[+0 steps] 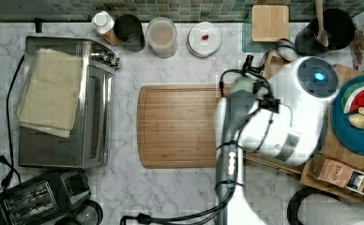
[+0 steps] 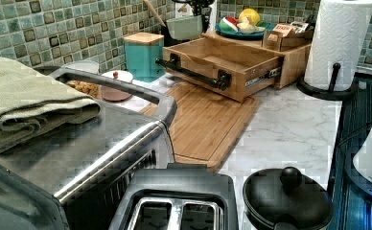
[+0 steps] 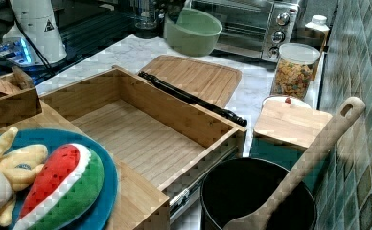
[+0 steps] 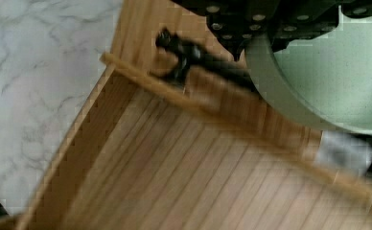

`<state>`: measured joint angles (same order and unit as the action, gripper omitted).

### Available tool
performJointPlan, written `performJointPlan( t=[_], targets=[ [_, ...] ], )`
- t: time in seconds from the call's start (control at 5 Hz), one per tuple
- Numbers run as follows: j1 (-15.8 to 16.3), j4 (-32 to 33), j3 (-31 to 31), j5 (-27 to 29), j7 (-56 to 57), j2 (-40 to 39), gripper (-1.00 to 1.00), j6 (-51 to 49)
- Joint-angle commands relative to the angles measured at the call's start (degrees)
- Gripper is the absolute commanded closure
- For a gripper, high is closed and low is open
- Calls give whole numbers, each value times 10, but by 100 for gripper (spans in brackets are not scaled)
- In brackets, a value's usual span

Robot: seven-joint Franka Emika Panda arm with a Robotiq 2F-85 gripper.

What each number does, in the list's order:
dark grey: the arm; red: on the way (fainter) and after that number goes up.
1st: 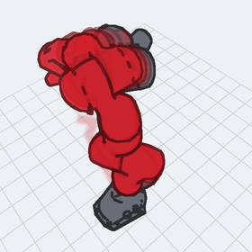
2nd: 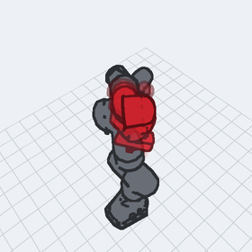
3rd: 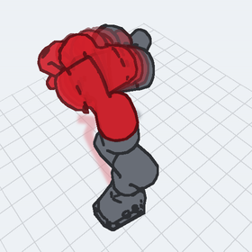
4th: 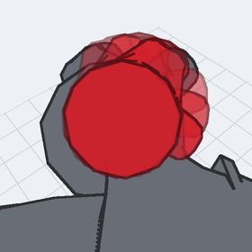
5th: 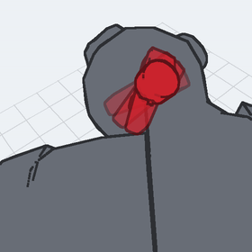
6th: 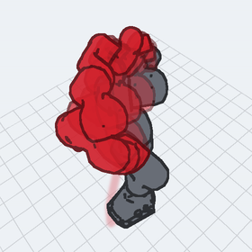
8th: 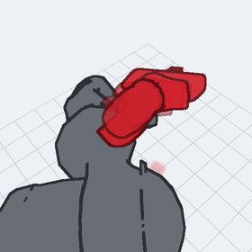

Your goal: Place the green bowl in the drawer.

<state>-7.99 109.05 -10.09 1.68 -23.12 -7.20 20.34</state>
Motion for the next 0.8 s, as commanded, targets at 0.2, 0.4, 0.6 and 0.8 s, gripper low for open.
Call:
performJointPlan(
  t=[0.2, 0.4, 0.6, 0.8],
  targets=[
    [-40, 3, -39, -25, -144, 11, 100, 103],
    [-41, 1, -37, -34, -185, -11, 100, 99],
    [-45, 46, -43, -14, -171, -12, 100, 160],
    [-55, 68, -46, 14, -149, -26, 100, 185]
  ],
)
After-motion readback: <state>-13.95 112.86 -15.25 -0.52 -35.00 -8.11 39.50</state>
